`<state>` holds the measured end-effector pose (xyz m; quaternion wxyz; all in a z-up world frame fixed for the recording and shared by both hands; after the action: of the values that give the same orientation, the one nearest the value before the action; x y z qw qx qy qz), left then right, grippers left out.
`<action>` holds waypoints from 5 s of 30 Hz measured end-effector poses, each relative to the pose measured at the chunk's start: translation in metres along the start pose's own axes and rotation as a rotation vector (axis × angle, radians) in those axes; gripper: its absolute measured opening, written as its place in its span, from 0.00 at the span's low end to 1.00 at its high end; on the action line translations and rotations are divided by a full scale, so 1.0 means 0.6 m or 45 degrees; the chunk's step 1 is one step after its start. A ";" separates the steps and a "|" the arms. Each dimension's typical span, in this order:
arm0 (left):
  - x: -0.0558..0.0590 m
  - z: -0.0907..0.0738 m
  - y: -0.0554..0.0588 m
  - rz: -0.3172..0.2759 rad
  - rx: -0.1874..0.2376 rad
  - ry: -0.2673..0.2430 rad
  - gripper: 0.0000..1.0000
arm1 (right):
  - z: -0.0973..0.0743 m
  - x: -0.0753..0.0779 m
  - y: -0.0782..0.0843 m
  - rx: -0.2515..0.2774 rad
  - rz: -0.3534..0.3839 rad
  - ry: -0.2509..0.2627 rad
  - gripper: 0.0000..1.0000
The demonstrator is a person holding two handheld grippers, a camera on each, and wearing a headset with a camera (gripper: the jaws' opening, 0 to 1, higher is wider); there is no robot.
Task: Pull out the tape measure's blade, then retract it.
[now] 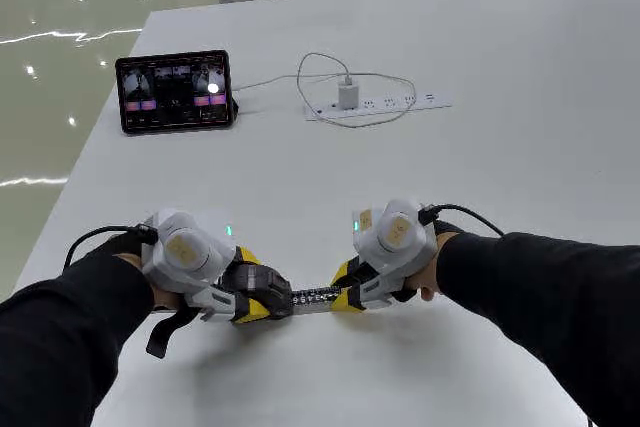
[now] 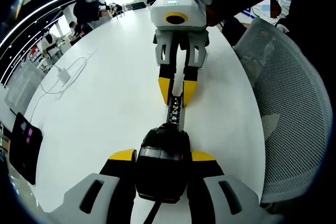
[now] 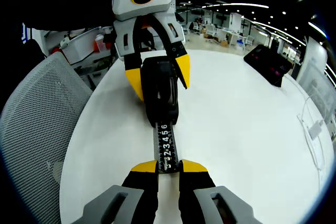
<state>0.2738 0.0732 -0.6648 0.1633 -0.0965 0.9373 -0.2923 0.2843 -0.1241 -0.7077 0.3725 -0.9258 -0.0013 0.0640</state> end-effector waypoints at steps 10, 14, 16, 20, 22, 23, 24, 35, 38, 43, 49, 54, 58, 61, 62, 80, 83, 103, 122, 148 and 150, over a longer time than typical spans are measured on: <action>0.001 0.000 0.000 -0.002 0.006 -0.005 0.32 | -0.012 -0.002 0.009 -0.020 -0.005 0.001 0.10; 0.002 -0.001 0.001 -0.003 0.007 -0.006 0.32 | -0.016 -0.003 0.011 -0.018 0.000 0.003 0.11; 0.001 -0.001 0.001 -0.004 0.008 -0.006 0.32 | -0.018 -0.003 0.013 -0.016 0.004 0.006 0.11; 0.001 0.000 0.001 -0.004 0.007 -0.004 0.32 | -0.021 -0.003 0.016 -0.015 0.009 0.007 0.11; 0.001 0.000 0.001 -0.004 0.008 -0.003 0.32 | -0.022 -0.003 0.017 -0.015 0.011 0.007 0.11; 0.002 0.000 0.001 -0.004 0.008 -0.003 0.32 | -0.022 -0.003 0.017 -0.015 0.013 0.007 0.11; 0.002 0.000 0.000 -0.004 0.008 -0.003 0.32 | -0.023 -0.003 0.018 -0.016 0.013 0.007 0.11; 0.004 0.000 0.000 -0.001 0.007 -0.005 0.32 | -0.034 -0.005 0.026 -0.028 0.014 0.007 0.11; 0.005 0.000 0.000 -0.001 0.008 -0.005 0.32 | -0.035 -0.005 0.029 -0.029 0.020 0.010 0.11; 0.004 0.000 0.000 0.000 0.010 -0.002 0.32 | -0.039 -0.008 0.032 -0.027 0.025 0.012 0.11; 0.005 0.000 0.000 0.002 0.011 -0.002 0.32 | -0.043 -0.008 0.037 -0.027 0.029 0.015 0.11; 0.004 0.001 0.000 0.000 0.011 -0.002 0.32 | -0.047 -0.007 0.042 -0.021 0.035 0.017 0.11; 0.004 0.001 0.000 0.001 0.011 -0.001 0.32 | -0.049 -0.007 0.045 -0.022 0.037 0.019 0.11; 0.004 0.000 -0.001 0.002 0.010 -0.001 0.32 | -0.051 -0.008 0.048 -0.017 0.042 0.023 0.10; 0.004 0.001 -0.001 0.003 0.010 -0.001 0.32 | -0.052 -0.008 0.049 -0.016 0.043 0.023 0.10; 0.006 0.001 -0.003 0.005 0.007 -0.003 0.32 | -0.063 -0.009 0.064 -0.015 0.056 0.033 0.10; 0.006 0.001 -0.003 0.005 0.008 -0.003 0.32 | -0.065 -0.009 0.066 -0.014 0.058 0.034 0.10; 0.006 0.000 -0.001 0.006 0.014 -0.007 0.32 | -0.076 -0.012 0.078 -0.016 0.068 0.042 0.10; 0.007 0.000 -0.001 0.006 0.017 -0.006 0.32 | -0.089 -0.016 0.089 -0.025 0.071 0.043 0.10; 0.009 0.001 -0.002 0.004 0.018 -0.008 0.32 | -0.107 -0.016 0.107 -0.029 0.090 0.050 0.10; 0.009 0.001 -0.002 0.003 0.018 -0.009 0.32 | -0.108 -0.016 0.108 -0.032 0.091 0.052 0.10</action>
<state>0.2692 0.0706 -0.6658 0.1675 -0.0951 0.9348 -0.2984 0.2798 -0.2160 -0.7051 0.3584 -0.9309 0.0385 0.0583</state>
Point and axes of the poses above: the centre of the closed fingertips' face, and the gripper's own axes: z roughly forward along the fingers, x roughly to its right, y roughly out of its underside, the point moved 10 cm from there along -z, roughly backward along the fingers, and after that the axes turned 8 degrees about -y, right-handed, at the moved point
